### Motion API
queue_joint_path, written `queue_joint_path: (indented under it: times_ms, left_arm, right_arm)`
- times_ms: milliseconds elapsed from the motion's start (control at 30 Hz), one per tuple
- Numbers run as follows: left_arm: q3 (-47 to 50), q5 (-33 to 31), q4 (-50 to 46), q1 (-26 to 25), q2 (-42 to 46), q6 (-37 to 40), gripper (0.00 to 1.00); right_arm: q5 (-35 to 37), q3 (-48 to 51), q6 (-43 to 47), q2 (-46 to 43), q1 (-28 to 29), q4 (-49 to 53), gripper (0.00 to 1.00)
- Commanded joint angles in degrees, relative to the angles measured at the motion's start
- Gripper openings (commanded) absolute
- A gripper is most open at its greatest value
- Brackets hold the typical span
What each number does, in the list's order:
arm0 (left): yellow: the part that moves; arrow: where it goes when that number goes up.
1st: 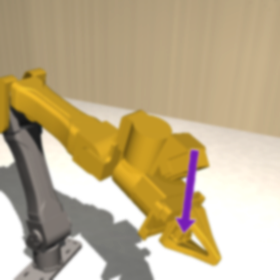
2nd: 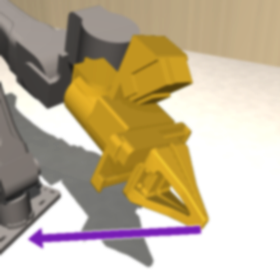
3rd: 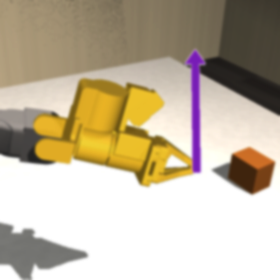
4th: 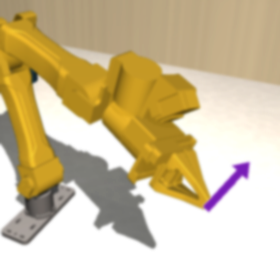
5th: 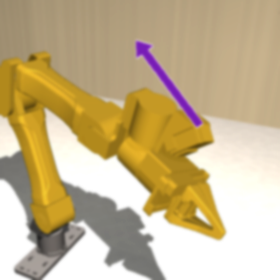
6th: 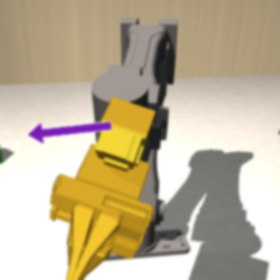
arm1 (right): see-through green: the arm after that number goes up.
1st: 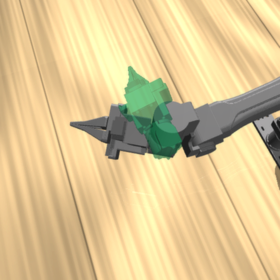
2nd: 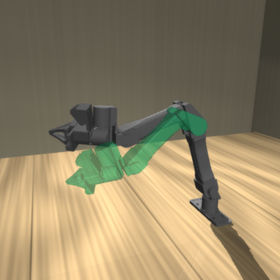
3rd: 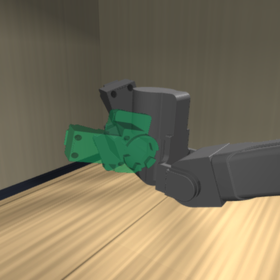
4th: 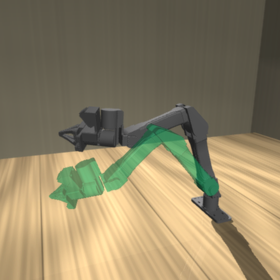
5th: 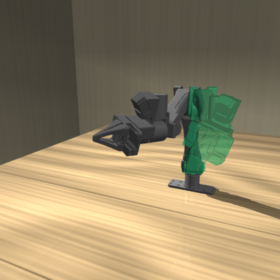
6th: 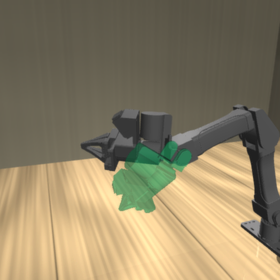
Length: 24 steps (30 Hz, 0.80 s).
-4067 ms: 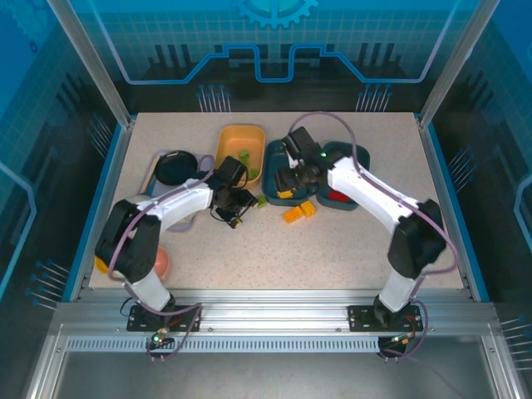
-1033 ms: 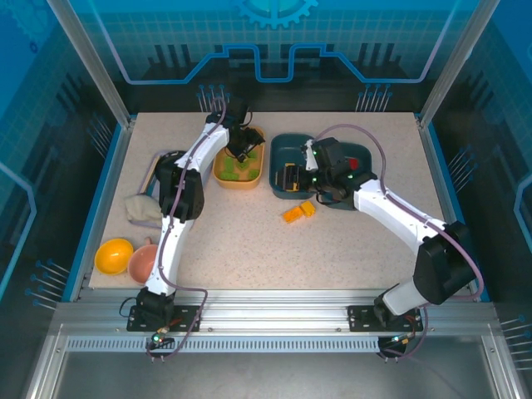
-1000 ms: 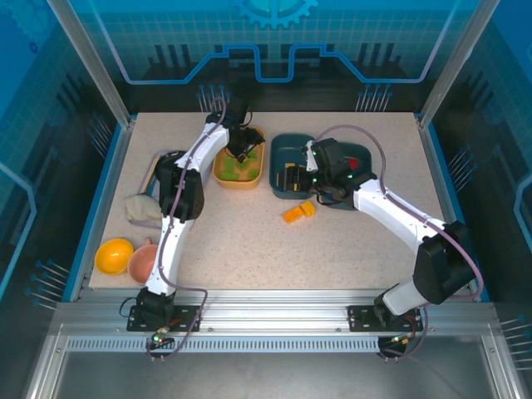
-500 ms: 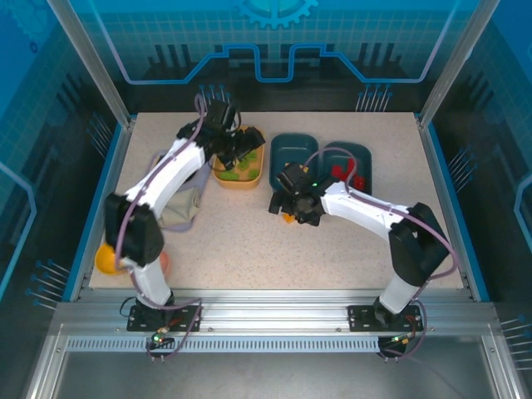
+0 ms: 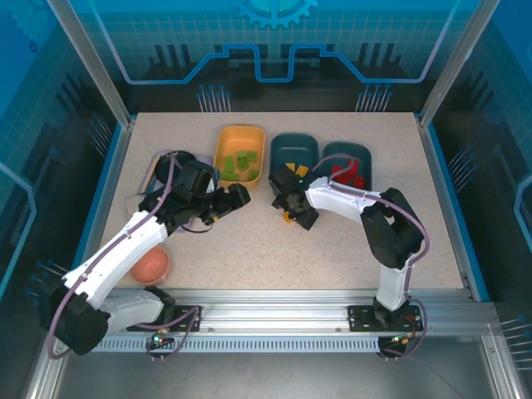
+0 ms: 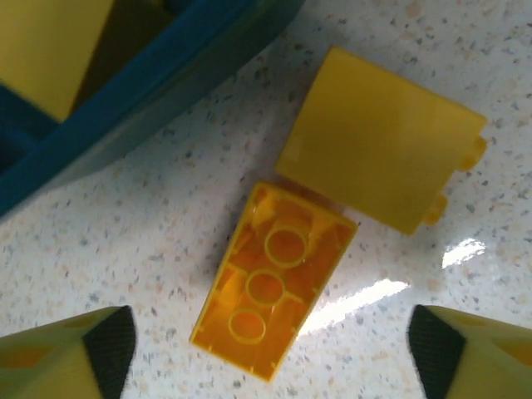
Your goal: Sort the legos into containers by color
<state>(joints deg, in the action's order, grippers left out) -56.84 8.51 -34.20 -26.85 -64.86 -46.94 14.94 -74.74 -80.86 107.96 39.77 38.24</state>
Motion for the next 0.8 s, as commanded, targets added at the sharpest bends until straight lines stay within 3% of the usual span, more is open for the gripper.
queue_joint_path:
  times_ms: [0,333,467,767]
  left_arm:
    - [1.27,1.37,-0.54,0.00,3.25,2.20,0.87]
    - [1.95,1.81,-2.23,0.04,6.11,2.82,0.87]
    - [1.84,1.37,-2.44,0.04,6.50,2.77,0.87]
    - [-3.60,1.37,-2.22,0.37,1.00,2.73,0.87]
  right_arm:
    - [2.22,-1.46,-3.24,2.26,-0.75,-0.36,0.81]
    - [1.94,-2.13,-3.69,6.30,-0.66,-2.52,0.47]
    - [2.09,-1.56,-2.96,4.11,0.20,-1.27,0.32]
    - [8.47,-4.55,16.06,-8.56,2.01,6.96,0.30]
